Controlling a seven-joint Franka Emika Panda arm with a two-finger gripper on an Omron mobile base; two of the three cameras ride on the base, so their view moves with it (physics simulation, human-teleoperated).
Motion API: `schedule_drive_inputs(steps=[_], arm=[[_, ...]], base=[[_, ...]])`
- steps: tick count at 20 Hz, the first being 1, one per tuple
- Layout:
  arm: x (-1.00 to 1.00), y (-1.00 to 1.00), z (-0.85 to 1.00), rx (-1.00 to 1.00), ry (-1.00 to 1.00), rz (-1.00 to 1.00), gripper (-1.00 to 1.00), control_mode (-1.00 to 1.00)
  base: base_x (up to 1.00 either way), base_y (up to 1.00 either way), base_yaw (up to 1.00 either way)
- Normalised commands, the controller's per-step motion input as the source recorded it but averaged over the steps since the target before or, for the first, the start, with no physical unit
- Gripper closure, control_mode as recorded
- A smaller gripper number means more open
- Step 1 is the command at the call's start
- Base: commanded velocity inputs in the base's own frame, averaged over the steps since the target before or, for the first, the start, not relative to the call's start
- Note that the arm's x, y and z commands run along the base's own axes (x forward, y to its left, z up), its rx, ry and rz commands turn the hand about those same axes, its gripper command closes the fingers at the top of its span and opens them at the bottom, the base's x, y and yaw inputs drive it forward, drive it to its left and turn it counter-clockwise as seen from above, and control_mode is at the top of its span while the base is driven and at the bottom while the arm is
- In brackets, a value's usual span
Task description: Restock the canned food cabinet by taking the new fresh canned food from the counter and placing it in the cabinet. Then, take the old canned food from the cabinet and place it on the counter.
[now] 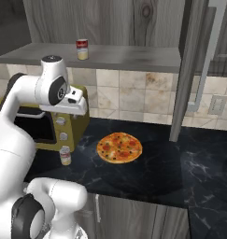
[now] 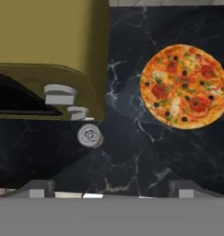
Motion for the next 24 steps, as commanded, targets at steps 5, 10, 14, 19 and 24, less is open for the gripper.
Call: schedule_drive_inputs(steps=[5,10,14,19,24], arm=[[-0.40,0.25,-0.63,0.00,0.09,0.00,-1.00,-1.00],[-0.17,0.17,-0.78,0.00,0.11,0.00,-1.00,-1.00],[0.00,0.19,-0.73,0.00,0.09,-0.01,-1.00,-1.00],[0.00,0.06,-0.43,0.00,0.05,0.00,-1.00,-1.00],[0.01,0.05,-0.40,0.00,0.04,0.00,-1.00,-1.00]], base=[[0.00,0.00,0.00],[0.00,0.00,0.00],[0.00,0.00,0.00],[0.00,0.00,0.00],[0.00,0.00,0.00]])
